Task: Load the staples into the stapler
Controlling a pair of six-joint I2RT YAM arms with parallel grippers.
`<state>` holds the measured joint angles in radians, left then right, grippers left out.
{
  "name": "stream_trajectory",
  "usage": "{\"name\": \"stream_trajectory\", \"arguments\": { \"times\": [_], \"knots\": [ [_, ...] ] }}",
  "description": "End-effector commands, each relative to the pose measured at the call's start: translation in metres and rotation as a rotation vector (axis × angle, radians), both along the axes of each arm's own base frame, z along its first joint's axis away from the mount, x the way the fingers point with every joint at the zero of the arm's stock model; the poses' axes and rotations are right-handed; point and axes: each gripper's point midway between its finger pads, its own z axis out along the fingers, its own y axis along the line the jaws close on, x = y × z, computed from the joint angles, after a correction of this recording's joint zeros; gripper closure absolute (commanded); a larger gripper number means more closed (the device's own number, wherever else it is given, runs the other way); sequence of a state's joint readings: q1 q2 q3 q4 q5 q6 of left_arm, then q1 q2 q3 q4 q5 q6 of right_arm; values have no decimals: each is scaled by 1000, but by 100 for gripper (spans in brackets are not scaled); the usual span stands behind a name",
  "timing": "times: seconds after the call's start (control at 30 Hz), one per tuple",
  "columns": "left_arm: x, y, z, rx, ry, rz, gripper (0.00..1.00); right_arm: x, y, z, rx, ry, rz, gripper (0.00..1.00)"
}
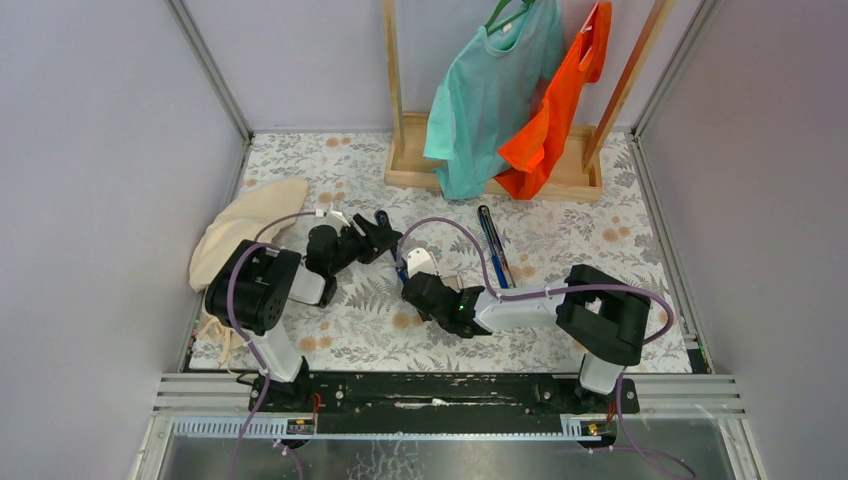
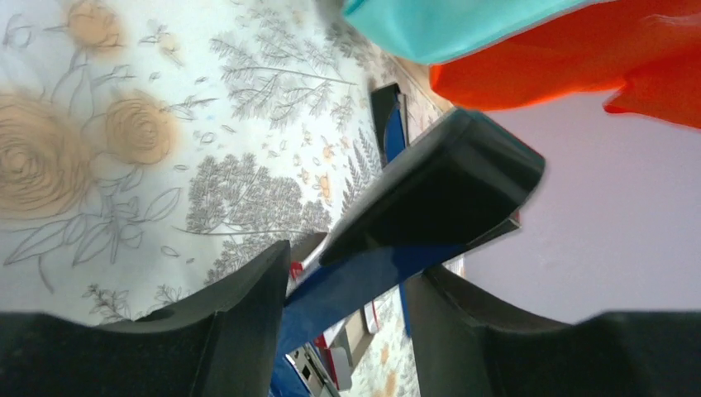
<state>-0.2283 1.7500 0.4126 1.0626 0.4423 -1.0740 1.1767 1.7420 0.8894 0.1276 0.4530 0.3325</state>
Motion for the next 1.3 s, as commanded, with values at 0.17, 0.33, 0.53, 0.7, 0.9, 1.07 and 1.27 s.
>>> {"name": "stream_trajectory", "arguments": {
  "times": [0.17,0.33,0.53,0.7,0.9,1.07,1.27],
  "knots": [
    [-6,-13,51,43,-268,-76,38,-6,18,10,94,-21,78,95],
    [-14,-8,46,112,-275,-58,35,-1,16,15,132,-81,74,96],
    [-27,-3,37,279,-271,-32,31,9,18,20,154,-164,78,96],
    [-38,4,31,350,-249,6,28,16,25,24,173,-229,102,96],
    [-49,5,16,407,-211,9,26,20,39,25,189,-271,147,96],
    [-54,3,5,421,-171,6,26,23,47,24,199,-288,156,96],
    [-61,0,-5,447,-142,0,21,30,54,26,201,-319,158,96]
  ]
}}
